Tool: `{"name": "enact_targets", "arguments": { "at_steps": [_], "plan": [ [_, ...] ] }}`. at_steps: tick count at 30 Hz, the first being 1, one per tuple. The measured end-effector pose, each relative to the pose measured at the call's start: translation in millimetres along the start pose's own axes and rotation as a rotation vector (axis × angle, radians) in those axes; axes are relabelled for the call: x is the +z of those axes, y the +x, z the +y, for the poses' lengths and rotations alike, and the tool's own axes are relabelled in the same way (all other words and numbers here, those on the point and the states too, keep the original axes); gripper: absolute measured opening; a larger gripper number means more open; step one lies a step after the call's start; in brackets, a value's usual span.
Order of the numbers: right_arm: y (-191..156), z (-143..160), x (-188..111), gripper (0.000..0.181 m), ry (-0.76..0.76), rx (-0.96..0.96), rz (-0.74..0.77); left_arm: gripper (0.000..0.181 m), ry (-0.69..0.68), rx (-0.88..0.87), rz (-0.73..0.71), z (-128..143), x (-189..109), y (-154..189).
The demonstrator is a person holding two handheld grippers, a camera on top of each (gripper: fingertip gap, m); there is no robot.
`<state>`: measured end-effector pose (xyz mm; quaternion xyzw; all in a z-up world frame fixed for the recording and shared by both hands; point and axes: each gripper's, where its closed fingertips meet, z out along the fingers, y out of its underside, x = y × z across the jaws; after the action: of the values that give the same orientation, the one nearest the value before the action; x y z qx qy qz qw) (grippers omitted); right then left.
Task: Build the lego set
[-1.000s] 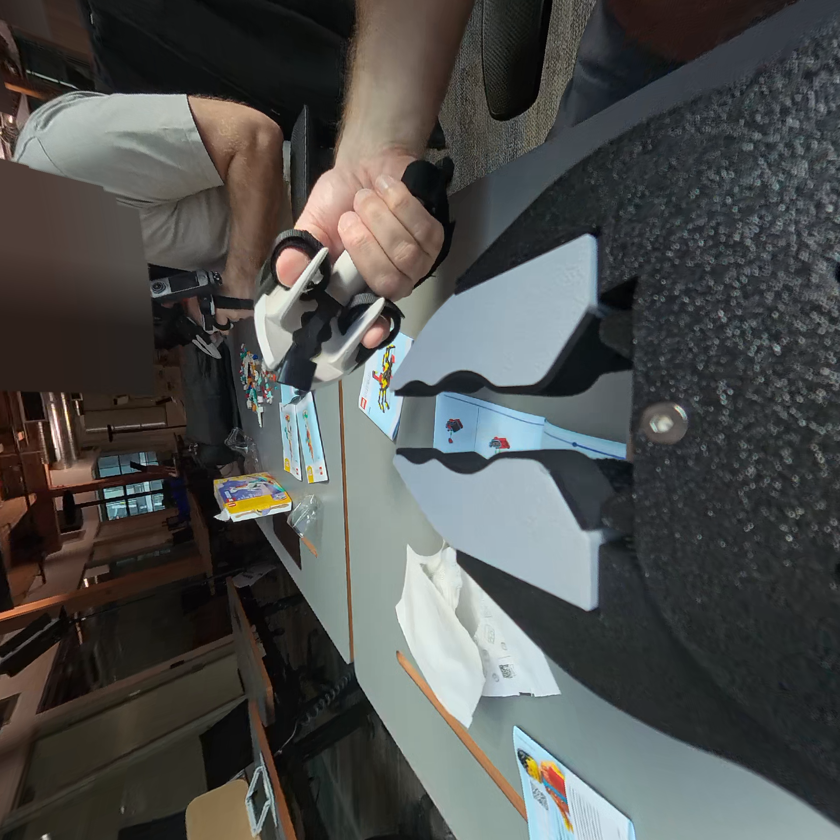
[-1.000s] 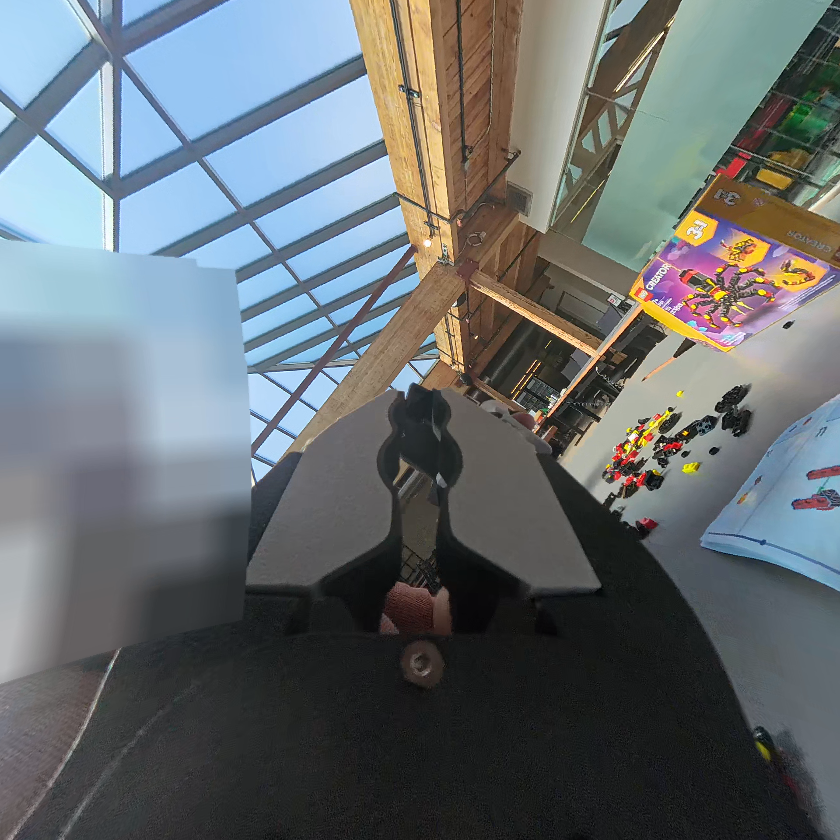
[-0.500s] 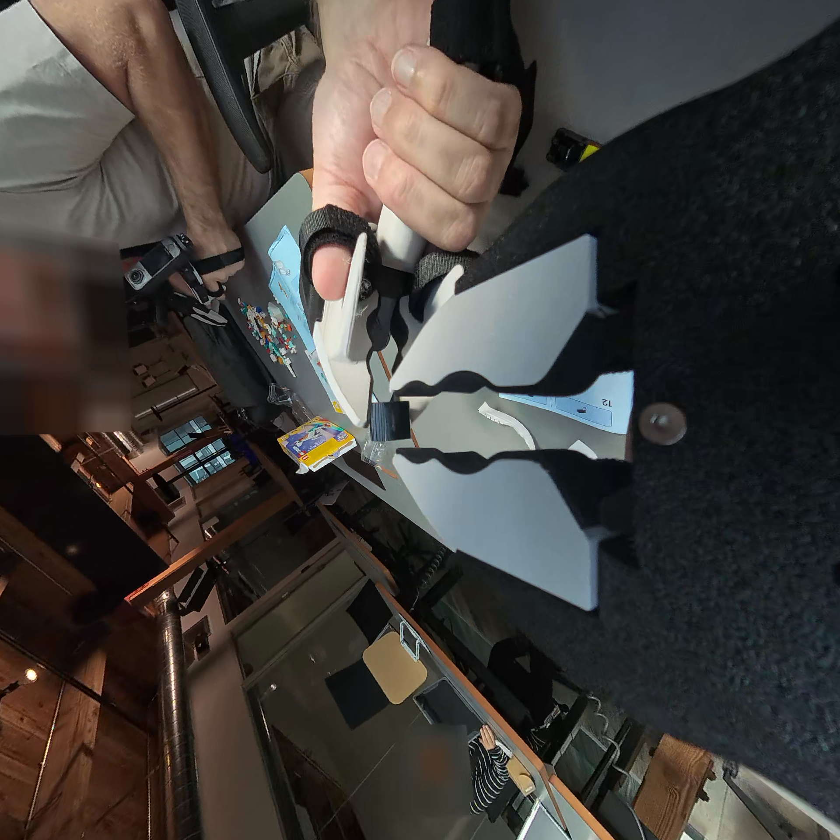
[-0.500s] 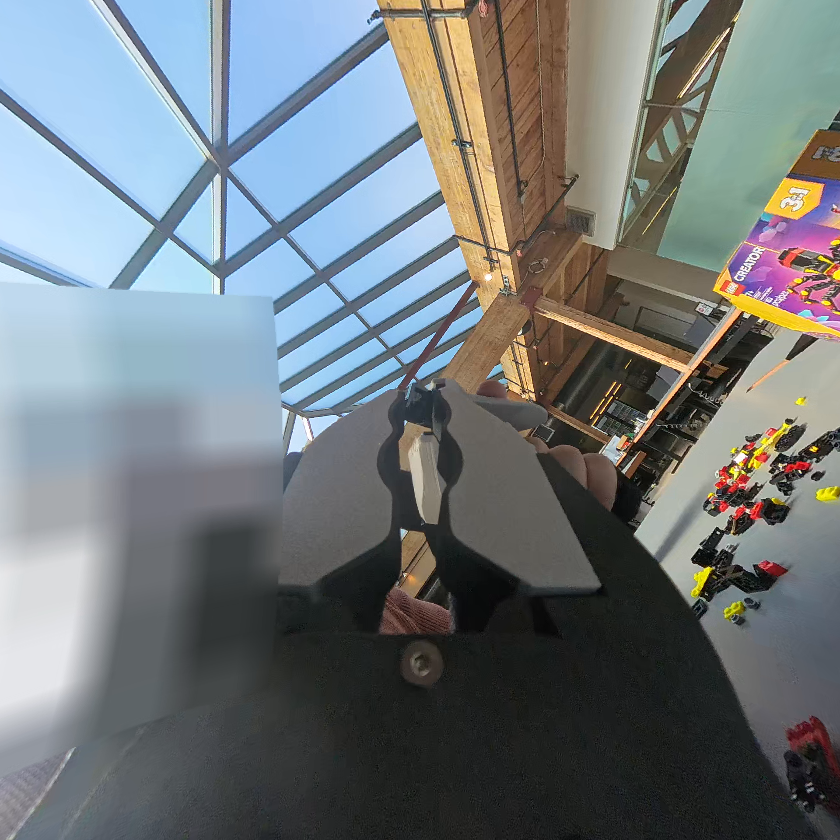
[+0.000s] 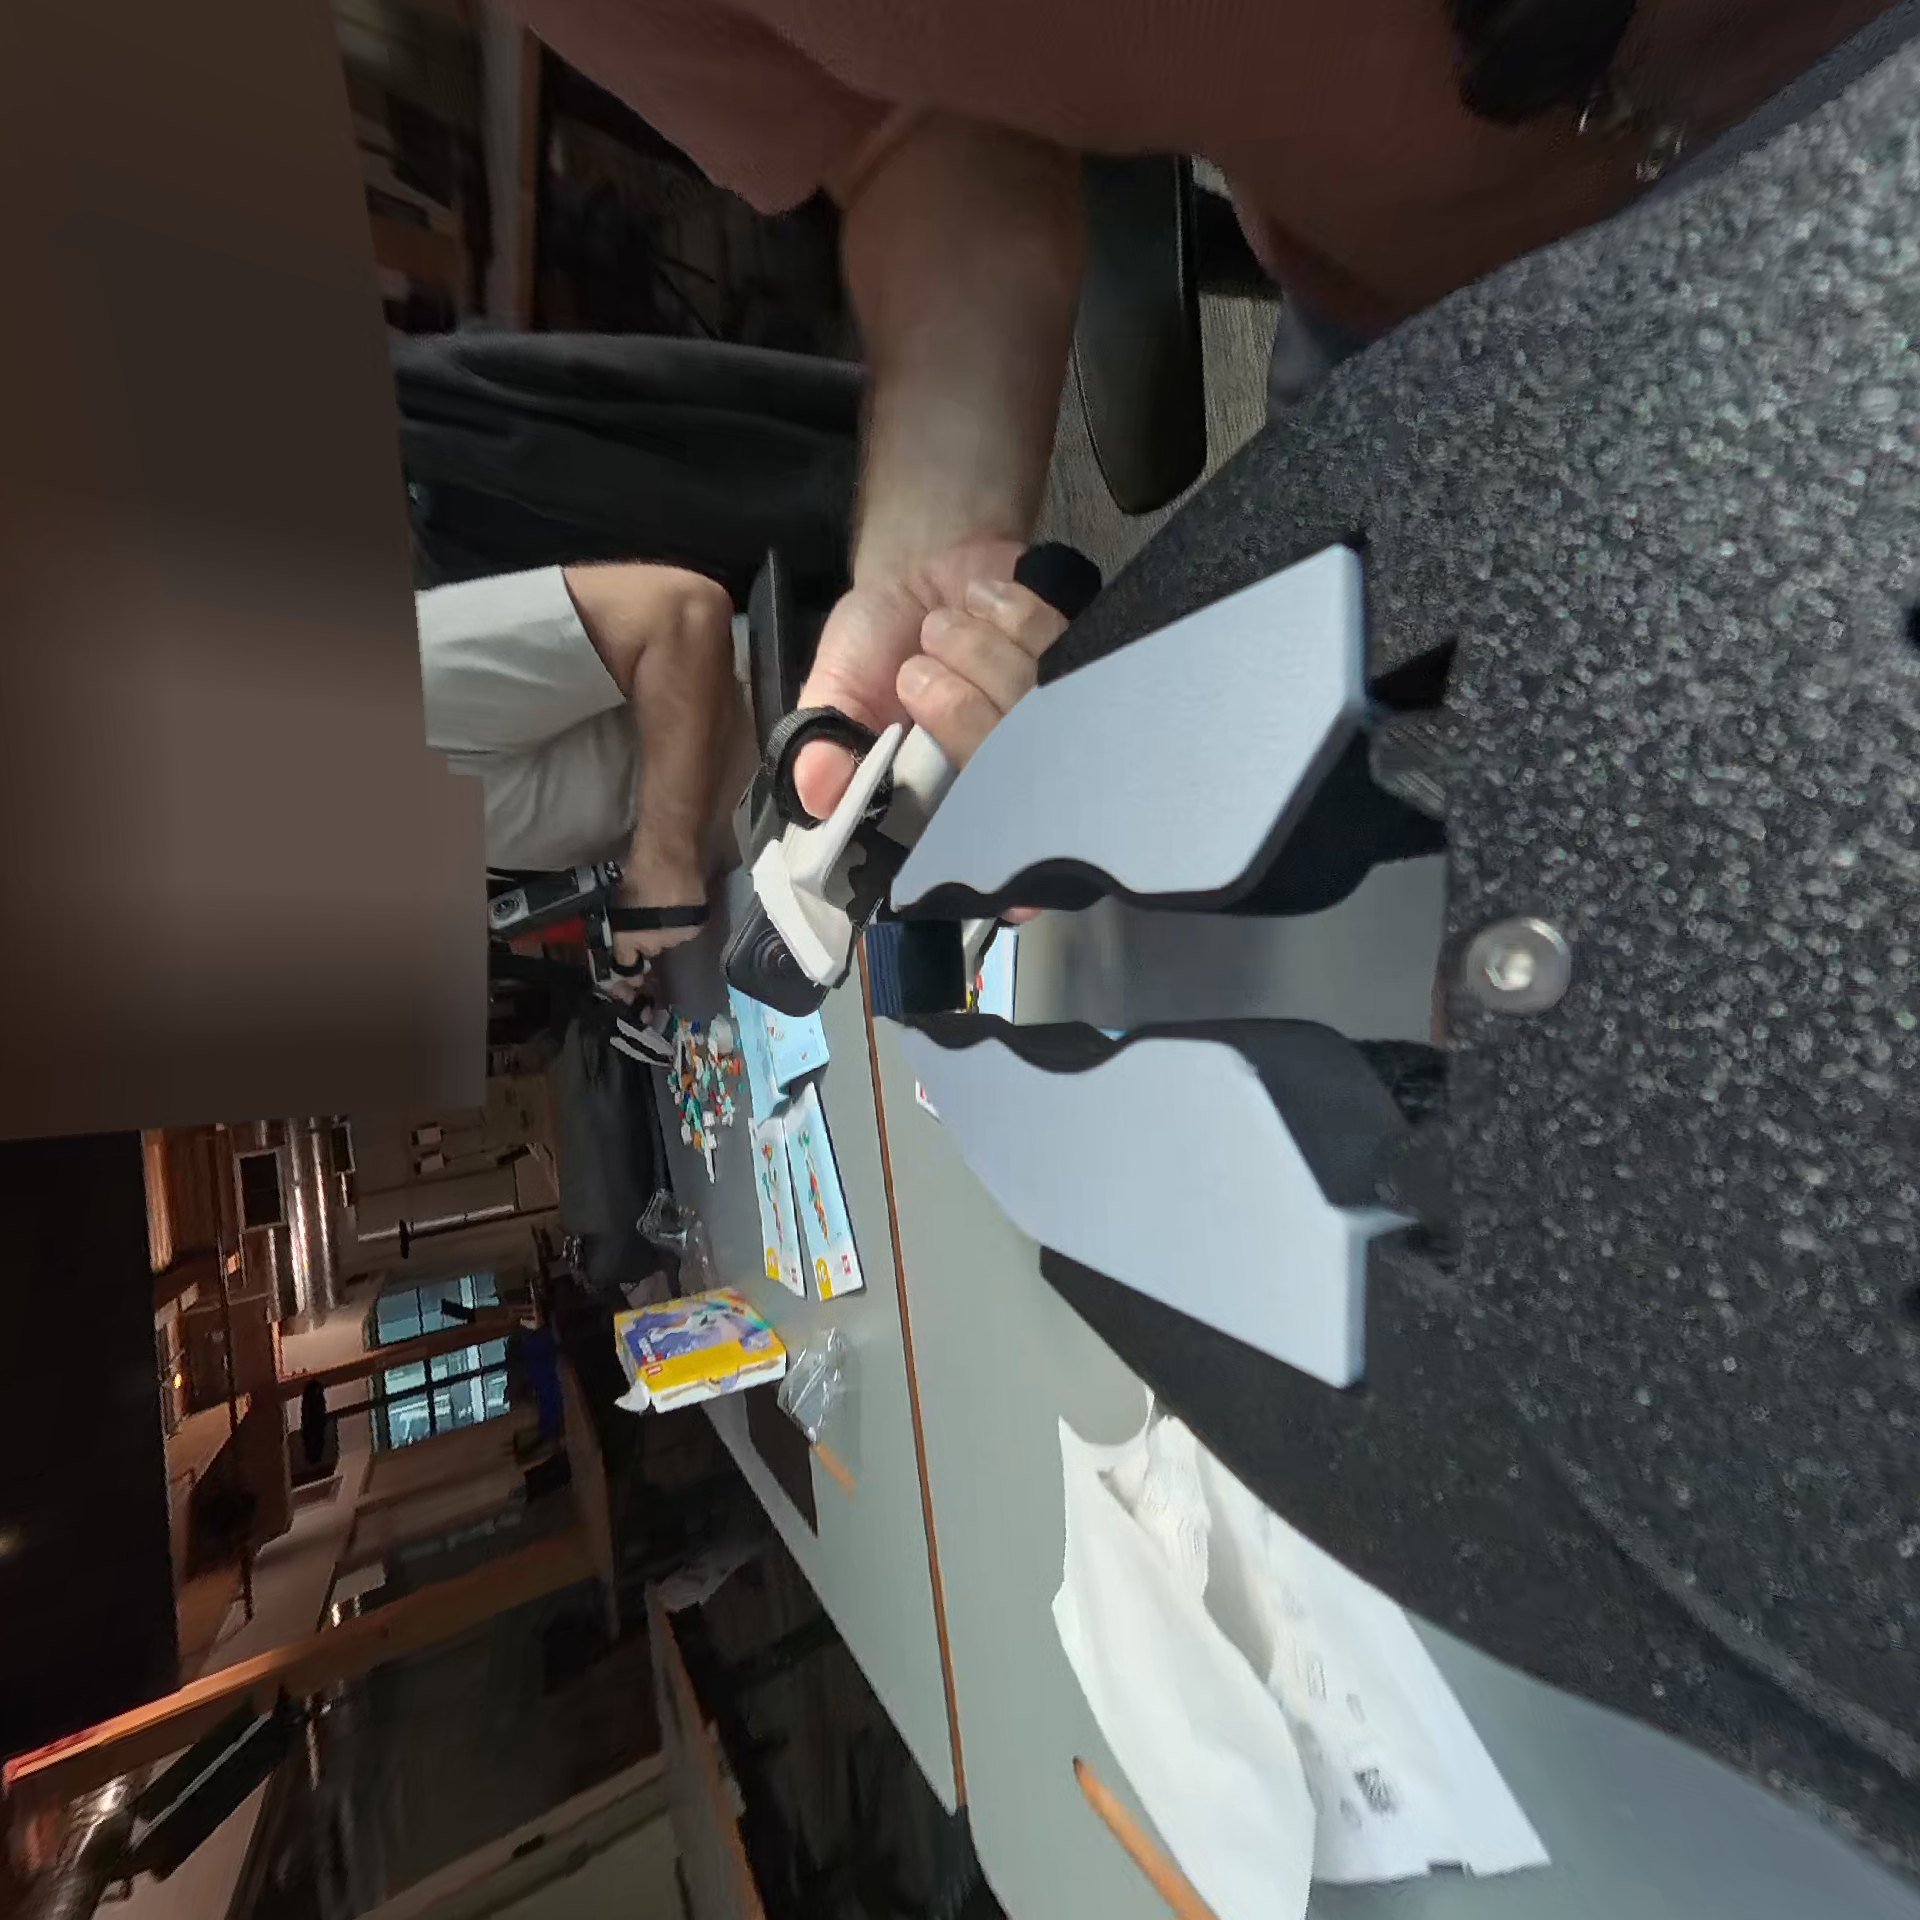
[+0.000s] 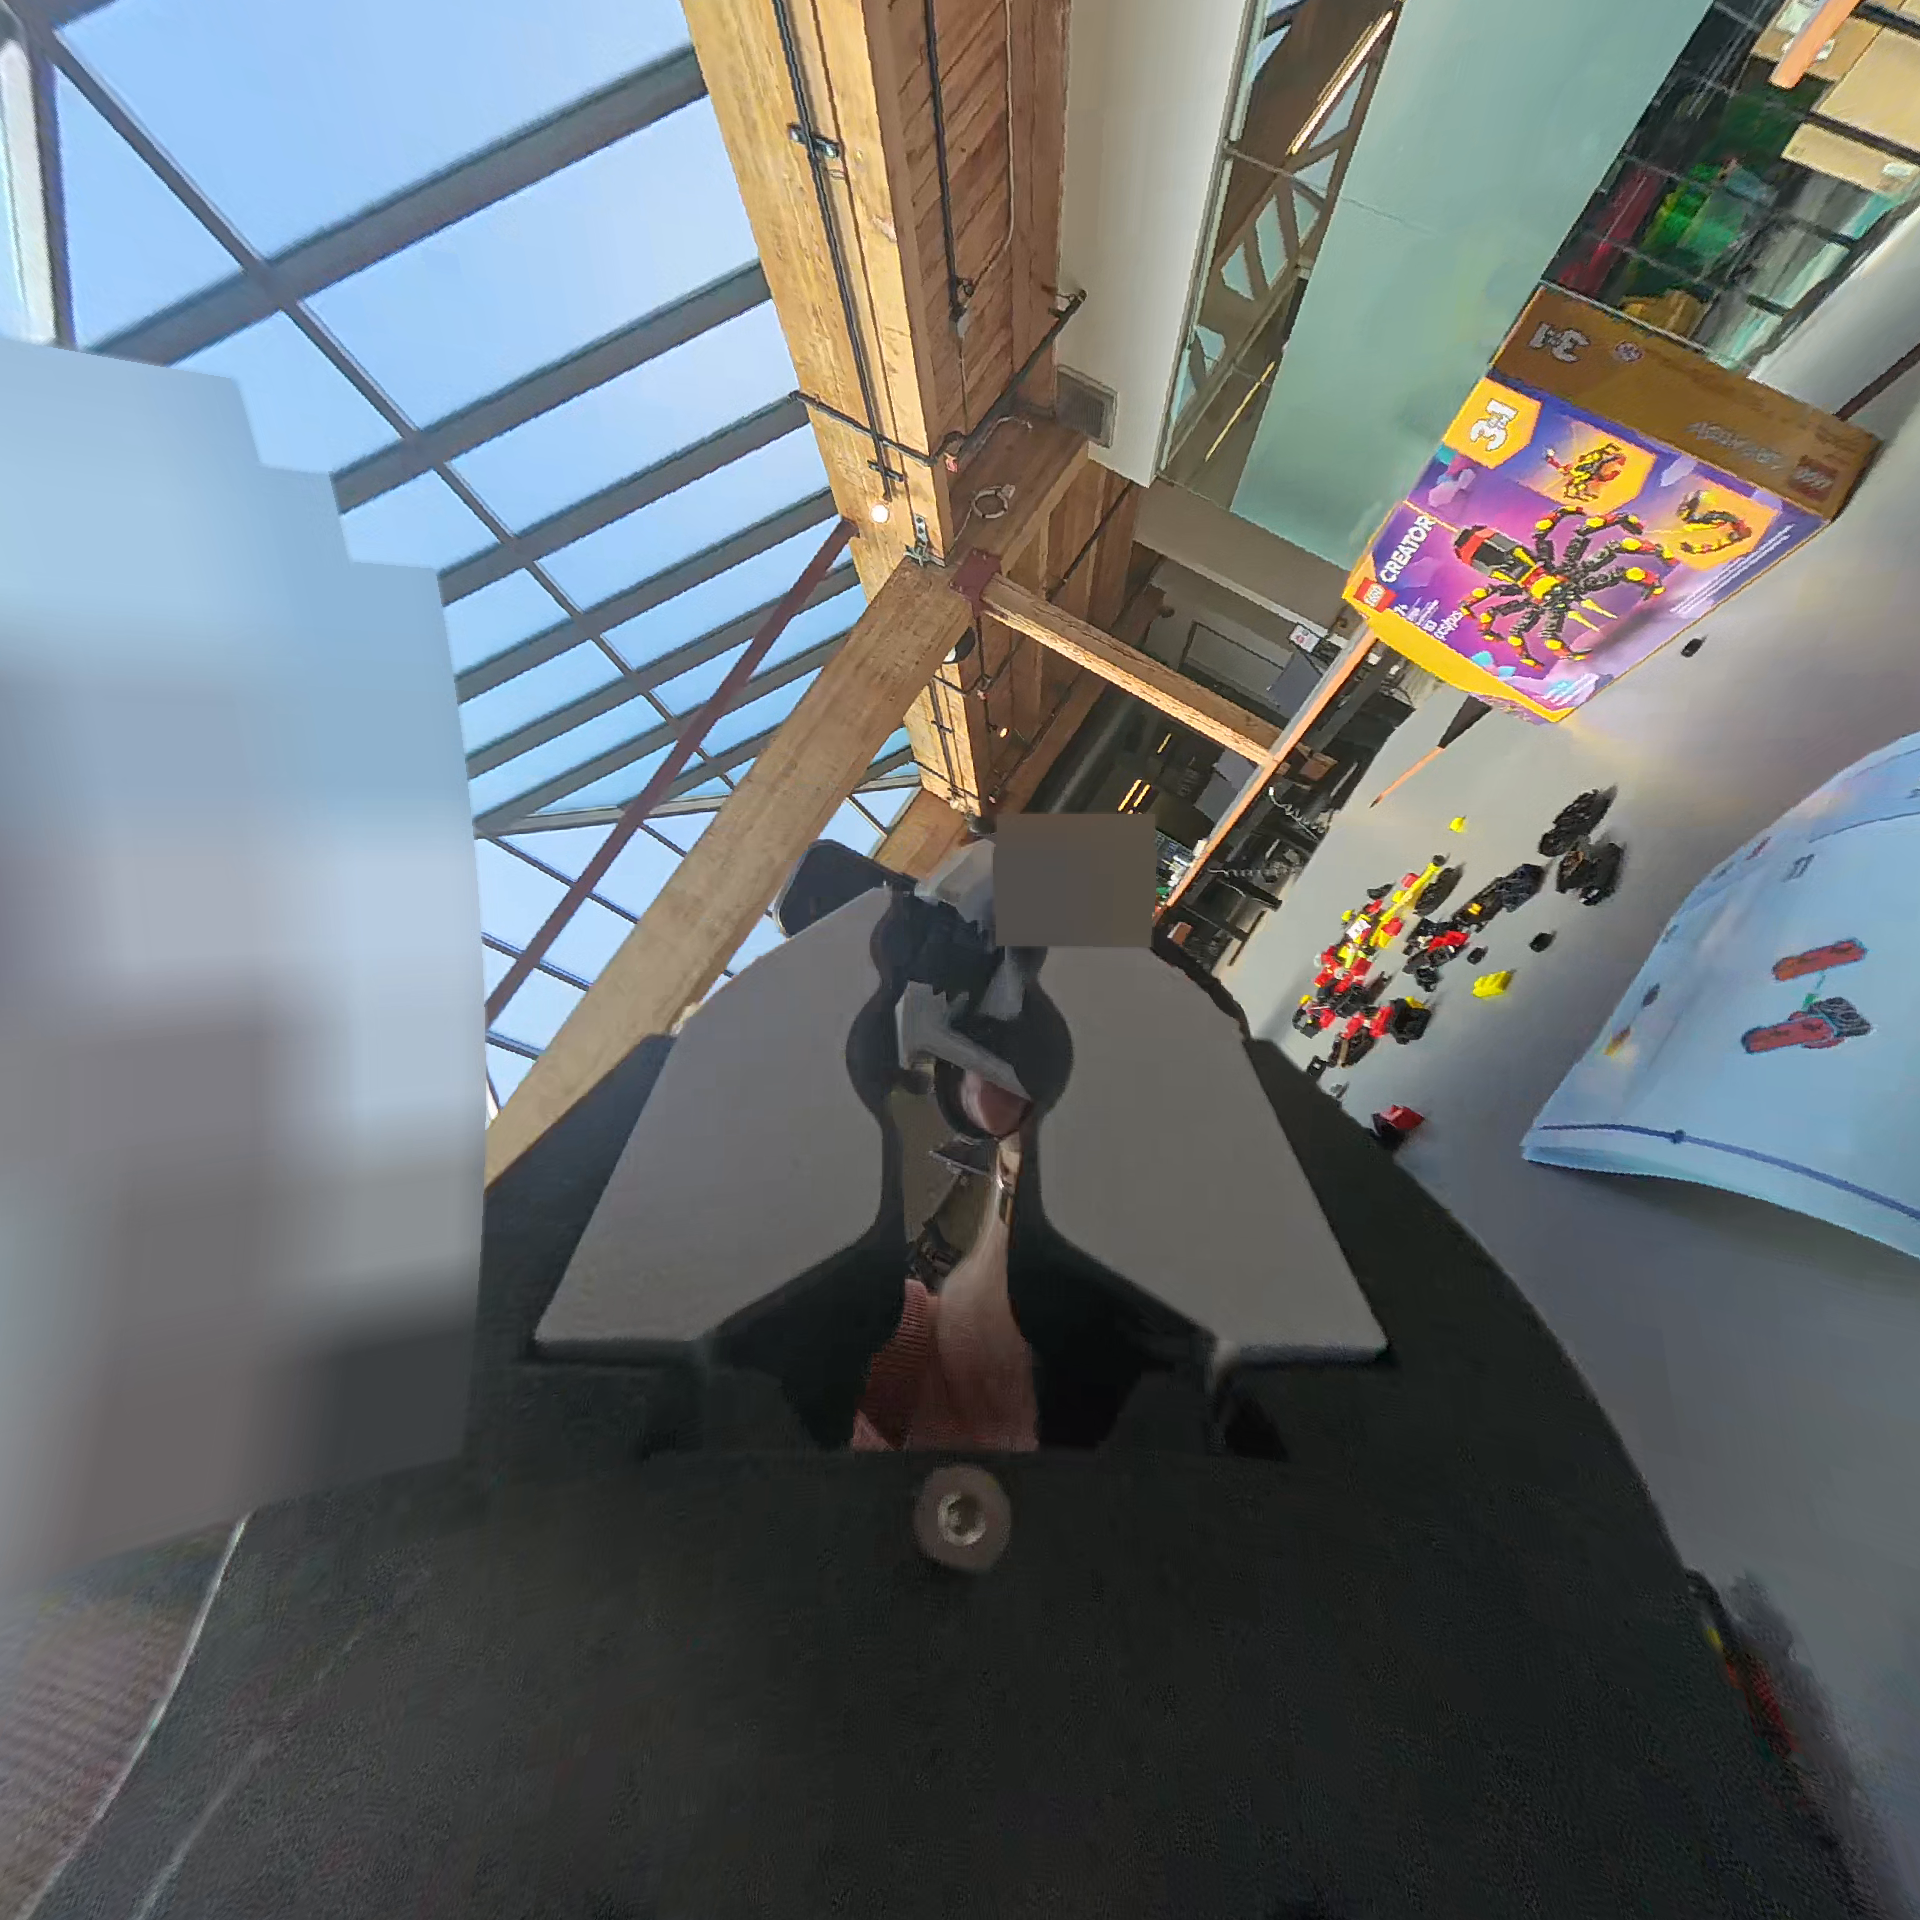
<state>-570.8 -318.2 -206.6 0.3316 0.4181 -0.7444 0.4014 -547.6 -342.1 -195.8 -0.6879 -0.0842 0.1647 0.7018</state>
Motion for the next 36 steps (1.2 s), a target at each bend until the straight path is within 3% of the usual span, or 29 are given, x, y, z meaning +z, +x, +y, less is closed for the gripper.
{"name": "enact_targets", "arguments": {
  "at_steps": [1,4,8,11,14,21,24,27,31,34,36],
  "plan": [
    [2,4,-2,0.015,-0.028,-0.052,0.047,0.017,0.027,-0.099,0.043,-1,-11,1],
    [11,24,-8,0.015,-0.161,-0.189,0.173,0.017,-0.023,-0.240,0.065,9,-37,-3],
    [38,76,-24,0.014,-0.482,-0.415,0.378,0.017,-0.146,-0.379,0.178,25,-56,7],
    [55,115,-36,0.012,-0.704,-0.526,0.474,0.017,-0.097,-0.580,0.302,20,-65,13],
    [59,131,-35,0.012,-0.766,-0.553,0.475,0.017,0.053,-0.770,0.369,7,-71,10],
    [64,129,-37,0.013,-0.796,-0.617,0.516,0.017,0.027,-0.838,0.381,14,-71,12],
    [73,123,-47,0.012,-0.822,-0.686,0.589,0.016,-0.149,-0.678,0.257,41,-67,7],
    [83,125,-58,0.010,-0.886,-0.773,0.647,0.017,-0.494,-0.318,0.172,84,-66,14],
    [88,133,-55,0.010,-0.908,-0.829,0.655,0.017,-0.828,0.057,0.250,132,-67,30],
    [92,131,-48,0.010,-0.889,-0.857,0.668,0.016,-0.942,0.252,0.339,151,-65,35],
    [95,129,-45,0.010,-0.879,-0.875,0.684,0.016,-0.977,0.283,0.371,155,-63,35]
  ]
}}
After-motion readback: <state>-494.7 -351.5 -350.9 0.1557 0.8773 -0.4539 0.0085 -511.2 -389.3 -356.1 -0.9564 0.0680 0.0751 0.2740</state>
